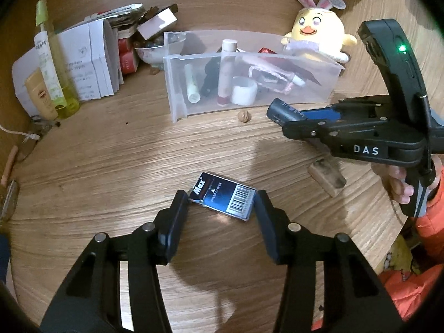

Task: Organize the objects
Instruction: 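Grasp the blue Max card with the left tool while the right tool grasps the purple-black lipstick tube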

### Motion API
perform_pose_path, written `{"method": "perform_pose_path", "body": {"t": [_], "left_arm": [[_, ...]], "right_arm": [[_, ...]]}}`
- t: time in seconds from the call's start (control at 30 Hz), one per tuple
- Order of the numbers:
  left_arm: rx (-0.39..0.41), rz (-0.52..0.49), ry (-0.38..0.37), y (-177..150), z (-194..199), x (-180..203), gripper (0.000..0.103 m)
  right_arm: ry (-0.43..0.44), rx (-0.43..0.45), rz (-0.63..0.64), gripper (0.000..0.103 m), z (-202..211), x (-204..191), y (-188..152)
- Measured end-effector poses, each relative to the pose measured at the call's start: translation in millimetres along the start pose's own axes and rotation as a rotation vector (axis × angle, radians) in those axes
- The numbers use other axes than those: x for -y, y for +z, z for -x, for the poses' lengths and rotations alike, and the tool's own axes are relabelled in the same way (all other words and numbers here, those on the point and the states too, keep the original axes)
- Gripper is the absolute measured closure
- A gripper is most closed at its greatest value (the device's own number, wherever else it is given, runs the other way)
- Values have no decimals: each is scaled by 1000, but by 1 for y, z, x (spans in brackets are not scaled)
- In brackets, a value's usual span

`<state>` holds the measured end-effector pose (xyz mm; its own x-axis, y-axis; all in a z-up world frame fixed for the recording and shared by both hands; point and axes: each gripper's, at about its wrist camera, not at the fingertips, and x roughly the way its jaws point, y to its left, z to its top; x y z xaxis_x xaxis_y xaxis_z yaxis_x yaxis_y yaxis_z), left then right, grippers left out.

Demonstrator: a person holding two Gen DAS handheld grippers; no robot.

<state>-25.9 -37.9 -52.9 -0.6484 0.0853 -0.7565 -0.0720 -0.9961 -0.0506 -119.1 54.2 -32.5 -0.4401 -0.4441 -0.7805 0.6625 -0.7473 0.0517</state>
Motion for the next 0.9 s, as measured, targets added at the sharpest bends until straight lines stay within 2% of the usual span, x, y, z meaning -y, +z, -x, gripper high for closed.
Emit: {"method": "perform_pose_path", "body": {"t": [0.2, 0.57, 0.9], "left_arm": [[25, 16, 20, 2, 6, -1, 54], [99, 51, 28, 16, 25, -3, 54], [180, 55, 53, 34, 42, 2, 54]], "right_arm": [[-8, 34, 2, 79, 10, -1, -2], [-19, 138, 21, 79, 54, -11, -6], [-45, 221, 1, 79, 85, -2, -1]]}}
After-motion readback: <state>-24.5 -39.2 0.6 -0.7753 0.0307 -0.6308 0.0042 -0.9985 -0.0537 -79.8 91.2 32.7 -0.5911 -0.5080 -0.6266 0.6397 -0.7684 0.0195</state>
